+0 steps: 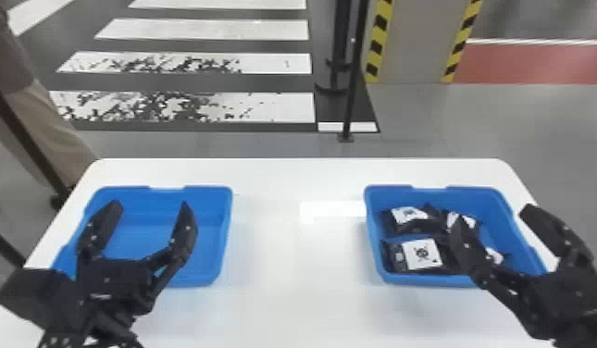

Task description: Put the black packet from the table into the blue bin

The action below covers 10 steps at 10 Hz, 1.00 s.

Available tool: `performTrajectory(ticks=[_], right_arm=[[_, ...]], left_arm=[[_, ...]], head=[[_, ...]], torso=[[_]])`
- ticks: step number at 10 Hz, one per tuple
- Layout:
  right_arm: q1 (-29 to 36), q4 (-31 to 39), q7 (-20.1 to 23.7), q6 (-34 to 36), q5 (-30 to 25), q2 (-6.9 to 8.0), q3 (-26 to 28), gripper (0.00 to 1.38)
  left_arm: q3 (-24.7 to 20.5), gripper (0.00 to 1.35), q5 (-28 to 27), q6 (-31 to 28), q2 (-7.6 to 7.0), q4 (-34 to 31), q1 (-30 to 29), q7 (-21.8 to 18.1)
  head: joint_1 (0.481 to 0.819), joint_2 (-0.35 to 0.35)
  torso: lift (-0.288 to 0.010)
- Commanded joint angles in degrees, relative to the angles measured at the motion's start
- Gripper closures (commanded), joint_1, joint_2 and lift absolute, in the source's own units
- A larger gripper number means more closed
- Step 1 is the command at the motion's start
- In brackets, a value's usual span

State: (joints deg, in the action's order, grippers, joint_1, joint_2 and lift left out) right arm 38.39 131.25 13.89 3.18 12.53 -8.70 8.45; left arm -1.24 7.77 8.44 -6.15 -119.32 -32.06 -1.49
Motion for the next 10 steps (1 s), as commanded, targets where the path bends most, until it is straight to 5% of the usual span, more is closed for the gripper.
performTrajectory(ticks=[1, 10], right_arm=[[0.0, 0.0, 0.0, 0.2, -0.1, 0.00, 0.0, 0.12], [0.0, 0.3, -0.1, 0.6, -0.3, 0.09, 0.0, 0.12]], left_arm=[[0.0, 0.12, 0.0, 0.0, 0.00, 0.0, 0.0, 0.0], [0.1, 0.12, 0.2, -0.4, 0.00, 0.0, 0.3, 0.0]], head=[[0.695, 0.001], [0.695, 0.001]], torso=[[-0.110], [-0.110]])
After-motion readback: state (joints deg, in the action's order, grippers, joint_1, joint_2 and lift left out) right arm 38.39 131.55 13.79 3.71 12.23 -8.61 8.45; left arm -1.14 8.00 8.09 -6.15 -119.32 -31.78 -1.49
